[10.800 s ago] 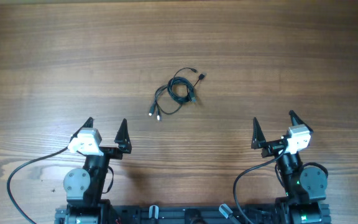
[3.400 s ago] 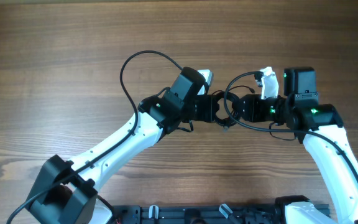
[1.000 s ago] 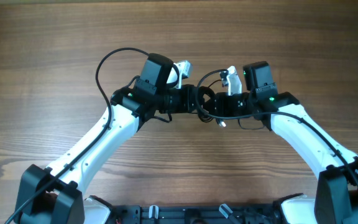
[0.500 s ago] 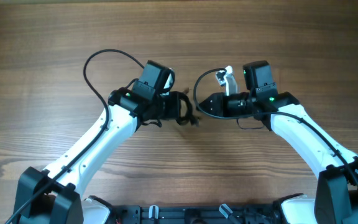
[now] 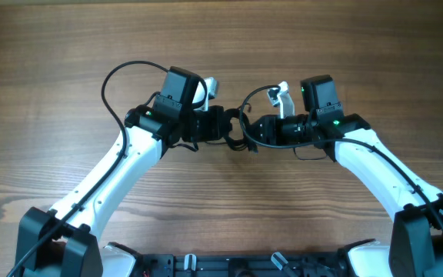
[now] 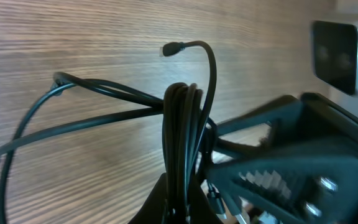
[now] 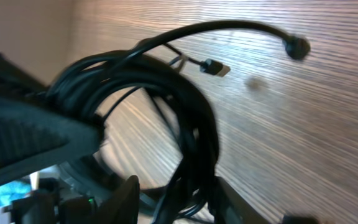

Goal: Untangle cables

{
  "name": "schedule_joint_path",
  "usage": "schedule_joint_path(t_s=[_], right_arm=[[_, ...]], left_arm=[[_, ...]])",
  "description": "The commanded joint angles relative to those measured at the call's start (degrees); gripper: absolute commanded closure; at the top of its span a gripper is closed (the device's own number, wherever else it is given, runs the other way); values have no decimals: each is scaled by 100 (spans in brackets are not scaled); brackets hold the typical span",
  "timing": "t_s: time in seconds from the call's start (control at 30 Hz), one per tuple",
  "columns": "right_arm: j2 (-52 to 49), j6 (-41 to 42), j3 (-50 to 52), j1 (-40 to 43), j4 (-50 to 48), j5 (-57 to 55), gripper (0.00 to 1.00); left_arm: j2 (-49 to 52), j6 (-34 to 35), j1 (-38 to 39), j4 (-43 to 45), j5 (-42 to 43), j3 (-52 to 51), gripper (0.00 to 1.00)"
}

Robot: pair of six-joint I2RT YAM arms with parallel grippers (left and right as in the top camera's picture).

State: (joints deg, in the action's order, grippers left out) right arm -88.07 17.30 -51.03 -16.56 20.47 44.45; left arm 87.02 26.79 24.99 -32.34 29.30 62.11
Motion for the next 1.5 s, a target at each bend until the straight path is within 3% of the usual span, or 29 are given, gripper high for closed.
schedule_joint_path(t_s=[0.0, 0.1, 0.23, 0.33, 0.43, 0.57, 0.63, 0.8, 0.97, 1.03, 1.1, 1.13, 1.2, 1.37, 1.47], right_arm=[[-98, -79, 15, 11, -7, -295, 71], [-98, -61, 15, 11, 22, -498, 96], [-98, 358, 15, 13, 306, -1104, 96], [-98, 1351, 15, 13, 964, -2658, 96], [-98, 1976, 15, 13, 1491, -3703, 96], [-98, 2076, 15, 13, 1567, -3807, 96], [-98, 2796, 15, 13, 1847, -4323, 96], [-98, 3567, 15, 13, 2267, -5056, 95], [-98, 3652, 15, 20, 2269, -5108, 94], [-98, 3727, 15, 17, 2116, -4968, 83], [-98, 2608, 15, 17, 1558, -4157, 77], [-98, 1467, 15, 17, 1058, -3191, 66], [-96, 323, 13, 17, 562, -1711, 52], [-96, 216, 13, 4, 197, -1029, 38], [-96, -37, 13, -2, -11, -372, 36]], left_arm=[[-164, -107, -9, 39, 632, 26, 96], [-164, -109, -11, 35, 708, 26, 96], [-164, -109, -15, -179, 269, 26, 96], [-164, -109, -15, -588, -472, 26, 96], [-164, -111, -15, -732, -688, 26, 96], [-164, -109, -17, -737, -695, 26, 96], [-164, -109, -83, -828, -885, 26, 96], [-197, -111, -643, -988, -935, 26, 96], [-409, -330, -951, -990, -638, 26, 96], [-509, -420, -986, -957, -498, 26, 96], [-566, -758, -960, -883, 85, 26, 96], [-566, -1104, -905, -833, 516, 26, 96], [-564, -1344, -807, -824, 575, 26, 96], [-564, -1462, -562, -850, 31, 17, 96], [-546, -1456, -398, -844, -212, 4, 96]])
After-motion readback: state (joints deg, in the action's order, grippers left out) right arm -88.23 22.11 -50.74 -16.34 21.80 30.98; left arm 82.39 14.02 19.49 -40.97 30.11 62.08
